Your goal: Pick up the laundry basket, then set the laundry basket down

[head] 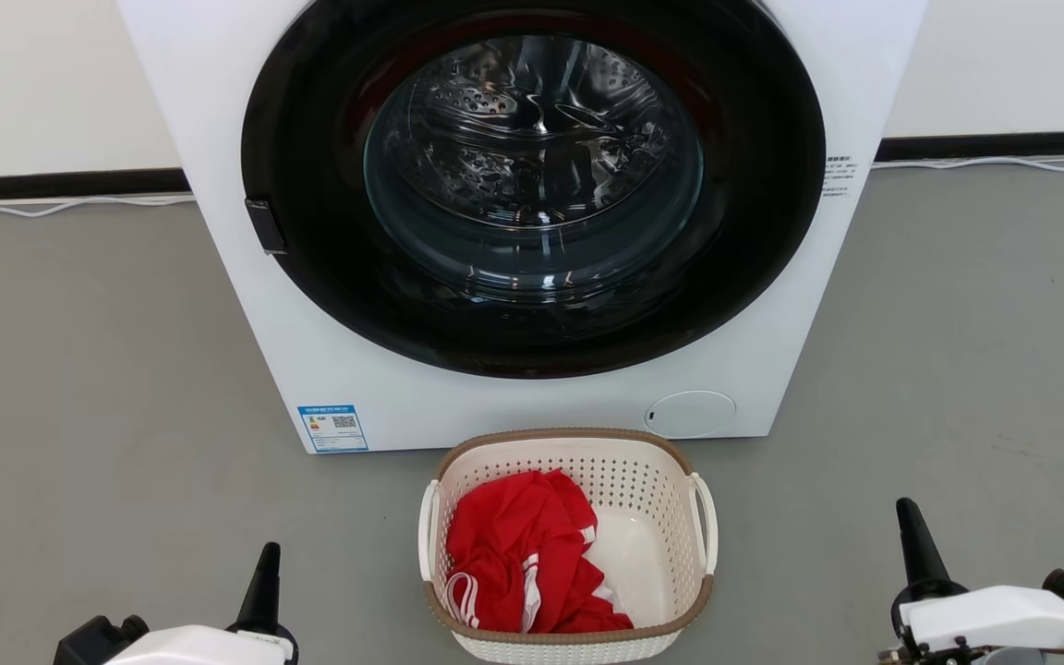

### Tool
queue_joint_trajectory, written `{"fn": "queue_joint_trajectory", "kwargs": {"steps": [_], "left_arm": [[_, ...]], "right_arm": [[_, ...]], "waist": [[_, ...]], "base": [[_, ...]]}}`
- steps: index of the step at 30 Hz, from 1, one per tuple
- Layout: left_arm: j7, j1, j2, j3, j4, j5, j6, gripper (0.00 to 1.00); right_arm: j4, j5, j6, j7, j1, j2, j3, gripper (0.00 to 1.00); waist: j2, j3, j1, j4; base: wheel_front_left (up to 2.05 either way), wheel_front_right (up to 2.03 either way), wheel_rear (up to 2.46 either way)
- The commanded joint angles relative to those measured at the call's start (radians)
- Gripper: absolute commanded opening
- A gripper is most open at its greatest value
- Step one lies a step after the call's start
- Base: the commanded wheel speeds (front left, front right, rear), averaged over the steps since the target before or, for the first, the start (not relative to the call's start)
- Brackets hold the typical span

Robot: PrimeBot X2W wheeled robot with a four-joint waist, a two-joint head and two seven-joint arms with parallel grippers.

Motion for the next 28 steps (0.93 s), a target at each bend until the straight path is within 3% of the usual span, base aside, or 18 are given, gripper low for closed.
{"fn": "queue_joint_trajectory", "kwargs": {"steps": [1,28], "left_arm": [[0.004,-0.062,0.011,0.025,-0.031,-0.024,-0.018,0.00],[0.083,-0.096,0.015,0.057,-0.053,-0.302,-0.071,0.00]], "right_arm": [[-0.032,0.027,0.005,0.007,-0.052,-0.009,0.013,0.00],[-0.072,0.369,0.006,0.086,-0.066,-0.010,0.006,0.00]], "waist": [[-0.0001,0.000,0.0000,0.000],[-0.0001,0.006,0.0000,0.013]], "base": [[0.00,0.00,0.00],[0.00,0.00,0.00]]}}
